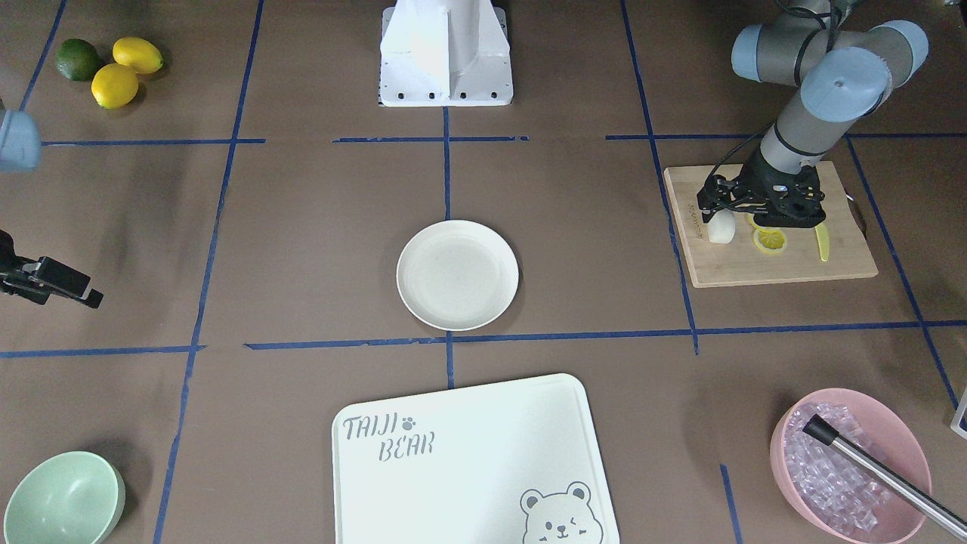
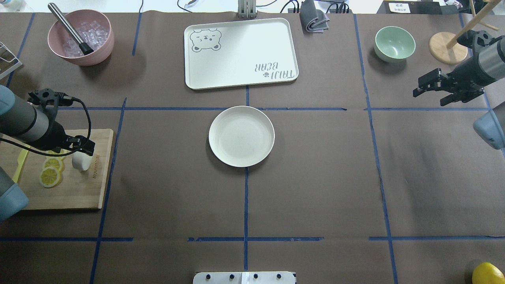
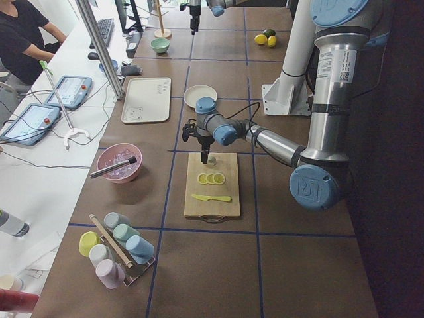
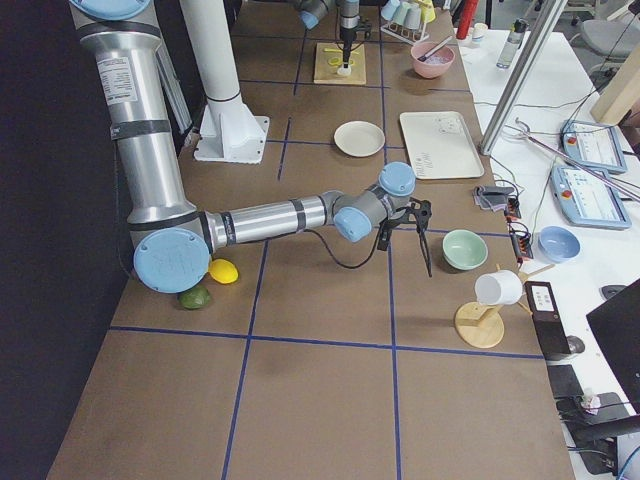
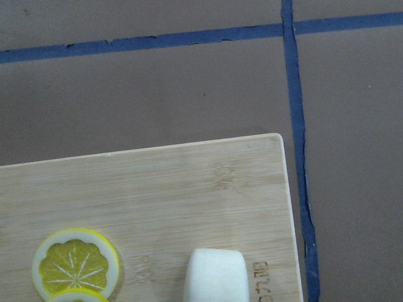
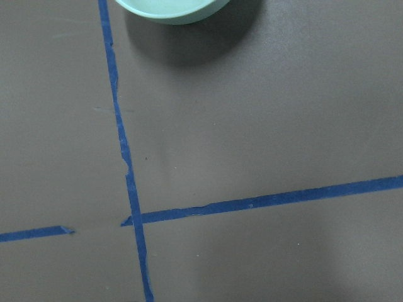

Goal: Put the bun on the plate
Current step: 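Lower the left gripper onto the white bun and grasp it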

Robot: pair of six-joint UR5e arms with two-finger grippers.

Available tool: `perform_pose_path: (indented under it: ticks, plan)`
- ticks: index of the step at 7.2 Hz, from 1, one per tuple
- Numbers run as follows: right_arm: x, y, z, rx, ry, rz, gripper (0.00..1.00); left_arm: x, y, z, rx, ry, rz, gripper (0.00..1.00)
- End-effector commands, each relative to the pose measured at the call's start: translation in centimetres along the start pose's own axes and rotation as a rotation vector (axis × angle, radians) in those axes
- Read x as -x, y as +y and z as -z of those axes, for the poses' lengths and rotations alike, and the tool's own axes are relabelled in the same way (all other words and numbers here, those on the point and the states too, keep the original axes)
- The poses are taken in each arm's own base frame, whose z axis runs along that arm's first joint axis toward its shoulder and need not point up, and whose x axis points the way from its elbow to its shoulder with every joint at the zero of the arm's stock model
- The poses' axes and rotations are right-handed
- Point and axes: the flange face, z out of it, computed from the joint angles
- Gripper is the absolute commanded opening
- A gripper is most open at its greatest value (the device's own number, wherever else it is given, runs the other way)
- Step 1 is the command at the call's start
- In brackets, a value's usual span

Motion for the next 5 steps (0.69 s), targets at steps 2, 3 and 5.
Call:
perform_pose_path:
  ticks: [2, 3, 5]
  plan:
    - [0.02, 0.06, -0.13, 0.002, 0.001, 0.002, 1.0, -0.08, -0.79, -1.33, 0.012, -0.01, 0.007, 1.0]
    - [0.02, 0.06, -0.13, 0.002, 0.001, 0.0, 1.0, -0.24, -0.84, -1.21, 0.001, 0.003, -0.001, 1.0]
    - [0.02, 0.06, -0.13, 0.002, 0.001, 0.0, 1.0, -0.29, -0.61, -1.89, 0.011, 0.001, -0.006, 0.97]
